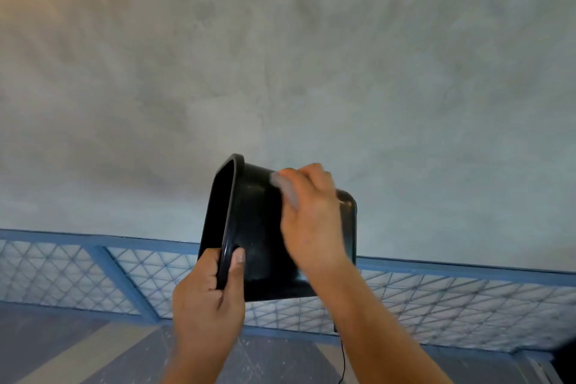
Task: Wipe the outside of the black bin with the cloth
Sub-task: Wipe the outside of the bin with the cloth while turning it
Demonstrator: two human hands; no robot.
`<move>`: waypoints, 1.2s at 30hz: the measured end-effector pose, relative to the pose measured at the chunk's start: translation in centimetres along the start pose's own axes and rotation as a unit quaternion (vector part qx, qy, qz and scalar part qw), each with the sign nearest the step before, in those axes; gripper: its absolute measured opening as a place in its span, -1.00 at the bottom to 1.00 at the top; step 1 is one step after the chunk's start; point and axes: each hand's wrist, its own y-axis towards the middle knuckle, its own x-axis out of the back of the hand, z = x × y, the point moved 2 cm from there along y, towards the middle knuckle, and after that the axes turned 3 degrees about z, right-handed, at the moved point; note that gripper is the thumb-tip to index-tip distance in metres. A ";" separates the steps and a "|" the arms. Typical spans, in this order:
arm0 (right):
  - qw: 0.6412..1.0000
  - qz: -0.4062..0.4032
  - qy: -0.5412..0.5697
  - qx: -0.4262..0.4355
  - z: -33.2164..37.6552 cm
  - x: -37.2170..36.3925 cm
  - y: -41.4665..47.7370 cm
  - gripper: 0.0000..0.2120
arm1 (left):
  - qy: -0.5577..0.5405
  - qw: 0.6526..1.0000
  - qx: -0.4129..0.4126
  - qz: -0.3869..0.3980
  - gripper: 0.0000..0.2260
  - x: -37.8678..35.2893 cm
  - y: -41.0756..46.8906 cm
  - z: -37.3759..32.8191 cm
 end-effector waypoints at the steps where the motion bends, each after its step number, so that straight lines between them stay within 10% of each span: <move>1: 0.999 0.026 0.004 0.045 1.7 -0.4 -0.7 -0.72 | 0.001 1.000 0.000 -0.012 -0.69 -0.1 0.1 0.0; 4: 0.989 0.103 0.003 0.107 2.8 -0.2 -4.7 -0.74 | -0.030 0.998 0.029 -0.041 -0.70 0.4 0.5 0.3; 10: 0.991 0.026 0.037 -0.127 -4.8 1.2 -1.4 -0.84 | -0.022 0.999 0.031 0.001 -0.75 0.7 0.6 0.2; 17: 0.985 0.124 -0.060 0.102 5.3 -1.7 -4.7 -0.76 | -0.073 0.994 0.068 -0.041 -0.68 0.4 1.5 -0.3; 23: 0.987 0.067 0.031 -0.144 -2.1 -0.2 -2.9 -0.88 | -0.070 0.993 0.092 -0.038 -0.73 1.1 1.3 0.3; 27: 0.976 0.213 0.035 0.023 5.6 -2.9 -6.3 -0.59 | -0.096 0.987 0.118 -0.060 -0.80 0.5 1.4 -0.1; 32: 0.989 0.005 0.035 -0.141 -2.5 0.3 -5.5 -0.84 | -0.121 0.979 0.145 -0.073 -0.75 2.4 2.2 0.3; 36: 0.994 0.089 0.054 -0.033 3.4 -2.2 -7.9 -0.75 | -0.100 0.983 0.139 -0.064 -0.77 1.0 1.6 -0.2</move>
